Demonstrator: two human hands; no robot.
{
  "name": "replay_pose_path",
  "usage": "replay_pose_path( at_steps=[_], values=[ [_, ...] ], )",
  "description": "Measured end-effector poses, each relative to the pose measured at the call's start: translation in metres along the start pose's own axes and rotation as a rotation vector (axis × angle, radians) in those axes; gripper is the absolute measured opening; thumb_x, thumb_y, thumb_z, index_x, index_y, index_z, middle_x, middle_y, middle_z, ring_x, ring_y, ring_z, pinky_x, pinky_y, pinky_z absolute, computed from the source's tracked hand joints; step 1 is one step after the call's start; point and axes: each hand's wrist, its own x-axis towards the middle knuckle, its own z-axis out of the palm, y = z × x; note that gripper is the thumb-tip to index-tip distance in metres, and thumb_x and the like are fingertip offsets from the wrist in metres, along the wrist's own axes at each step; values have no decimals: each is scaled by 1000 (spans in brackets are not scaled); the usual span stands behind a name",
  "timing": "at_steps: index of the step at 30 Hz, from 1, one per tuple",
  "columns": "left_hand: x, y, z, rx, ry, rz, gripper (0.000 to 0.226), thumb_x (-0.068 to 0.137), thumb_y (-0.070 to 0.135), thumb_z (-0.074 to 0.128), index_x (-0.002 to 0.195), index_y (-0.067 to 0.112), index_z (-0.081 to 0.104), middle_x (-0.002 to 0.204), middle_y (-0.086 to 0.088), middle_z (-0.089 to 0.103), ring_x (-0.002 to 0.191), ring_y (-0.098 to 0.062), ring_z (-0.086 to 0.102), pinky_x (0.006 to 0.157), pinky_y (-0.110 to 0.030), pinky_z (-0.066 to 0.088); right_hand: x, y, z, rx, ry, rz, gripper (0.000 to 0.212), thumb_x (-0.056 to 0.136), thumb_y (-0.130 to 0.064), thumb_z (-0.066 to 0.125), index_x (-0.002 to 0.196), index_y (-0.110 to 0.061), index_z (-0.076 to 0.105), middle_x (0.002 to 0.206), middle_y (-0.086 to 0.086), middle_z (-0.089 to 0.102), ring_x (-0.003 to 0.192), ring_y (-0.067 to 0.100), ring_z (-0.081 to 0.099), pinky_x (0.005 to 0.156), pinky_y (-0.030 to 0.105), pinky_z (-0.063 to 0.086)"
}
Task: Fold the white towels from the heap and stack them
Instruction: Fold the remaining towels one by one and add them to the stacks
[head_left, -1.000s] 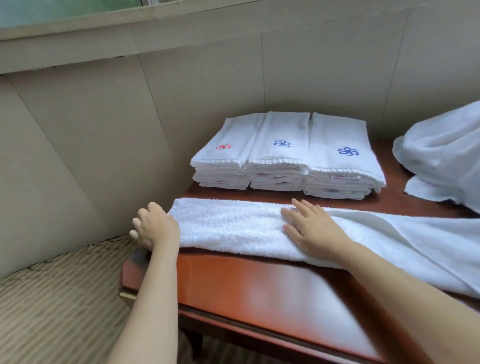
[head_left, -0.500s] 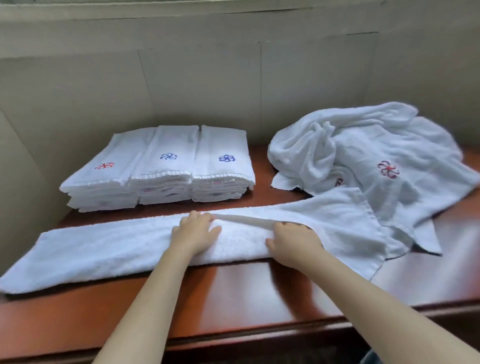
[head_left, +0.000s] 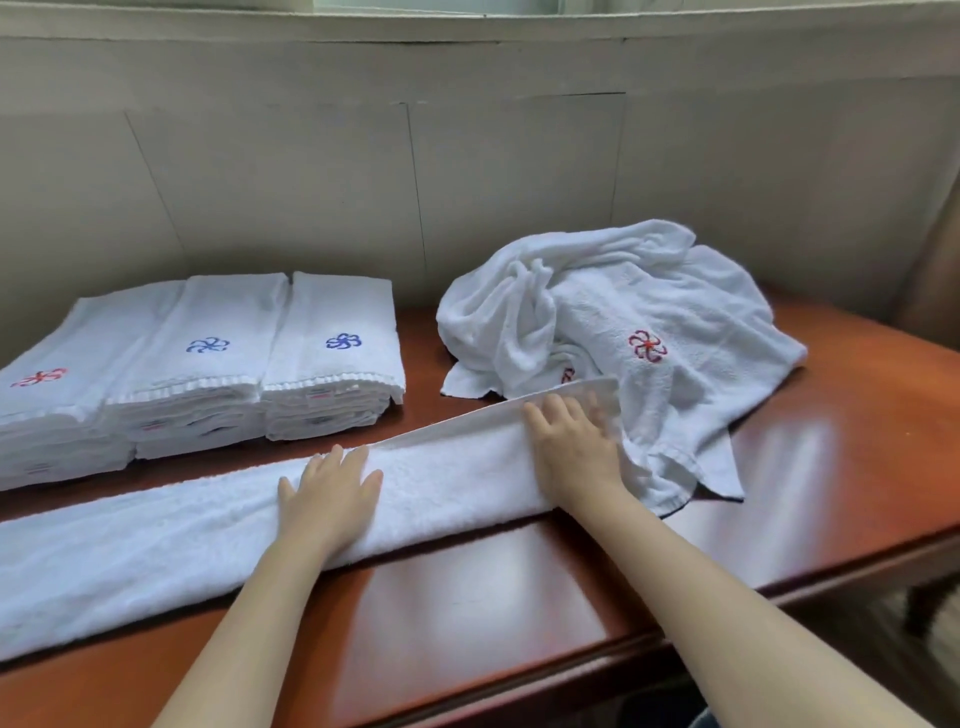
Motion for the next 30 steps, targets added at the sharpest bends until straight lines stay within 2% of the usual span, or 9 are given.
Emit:
replay_pose_path(
  at_steps=[2, 5, 9, 15, 18, 21, 24, 28, 30],
  values=[
    [1, 0, 0, 6, -4, 0, 49, 102, 42, 20, 149, 31, 22, 159, 3, 14, 146, -19, 10, 114, -52, 10, 4, 2, 8, -64, -143, 117, 50, 98, -27, 30, 148, -23, 23, 157, 14, 13, 145, 34, 4, 99, 54, -33],
    [3, 0, 2, 8, 2, -4, 49, 102, 43, 20, 150, 32, 22, 160, 2, 13, 147, -19, 9, 114, -52, 9, 9, 9, 11, 39, -341, 179, 55, 100, -47, 19, 151, -36, 1, 160, 9, -9, 146, 32, -11, 109, 57, -17],
    [1, 1, 4, 6, 3, -1, 50, 102, 43, 21, 150, 32, 21, 160, 0, 11, 147, -19, 8, 115, -54, 6, 8, 12, 8, 55, -379, 169, 57, 99, -48, 24, 151, -36, 2, 160, 8, -7, 146, 32, -8, 112, 58, -5],
    [-6, -1, 1, 26, -81, 66, 55, 100, 51, 20, 151, 34, 13, 161, -1, -2, 148, -21, -2, 115, -56, -1, 3, -7, -5, 118, -165, -51, 48, 98, -35, 37, 144, -20, 31, 158, 10, 12, 146, 28, 8, 115, 50, 8],
    [-15, -3, 3, 40, -68, 129, 59, 98, 57, 18, 152, 35, 9, 161, 0, -5, 148, -20, -5, 114, -55, -4, -11, -25, 0, 245, -382, -261, 55, 100, -49, 24, 151, -31, 14, 161, 3, 2, 147, 22, 0, 116, 48, 1],
    [-25, -8, 6, 38, -41, 200, 61, 97, 57, 17, 153, 33, 8, 161, 2, -4, 148, -16, -6, 117, -50, -3, -16, -30, 3, 201, -502, -286, 55, 99, -53, 17, 151, -37, 7, 161, 0, -2, 148, 22, -3, 116, 50, -3],
    [-31, -23, 3, 54, 45, 157, 64, 96, 58, 17, 153, 30, 10, 161, 1, -3, 148, -15, -2, 117, -47, 0, -14, -35, -1, 143, -387, -285, 58, 98, -55, 18, 151, -38, 1, 160, 1, -11, 147, 24, -12, 115, 50, -8],
    [-31, -63, -14, 7, 206, -137, 63, 99, 53, 22, 152, 19, 21, 161, -6, 7, 148, -19, 7, 117, -45, 7, -16, -66, -10, 147, -81, -391, 59, 96, -56, 18, 150, -40, -1, 157, -1, -20, 146, 25, -15, 115, 49, -8],
    [-34, -84, -17, 69, 194, -296, 67, 98, 56, 21, 152, 17, 20, 161, -8, 8, 147, -23, 6, 117, -48, 8, -14, -85, -11, 178, -47, -456, 59, 96, -56, 17, 150, -40, -1, 157, -3, -19, 147, 24, -14, 115, 48, -7]
  ],
)
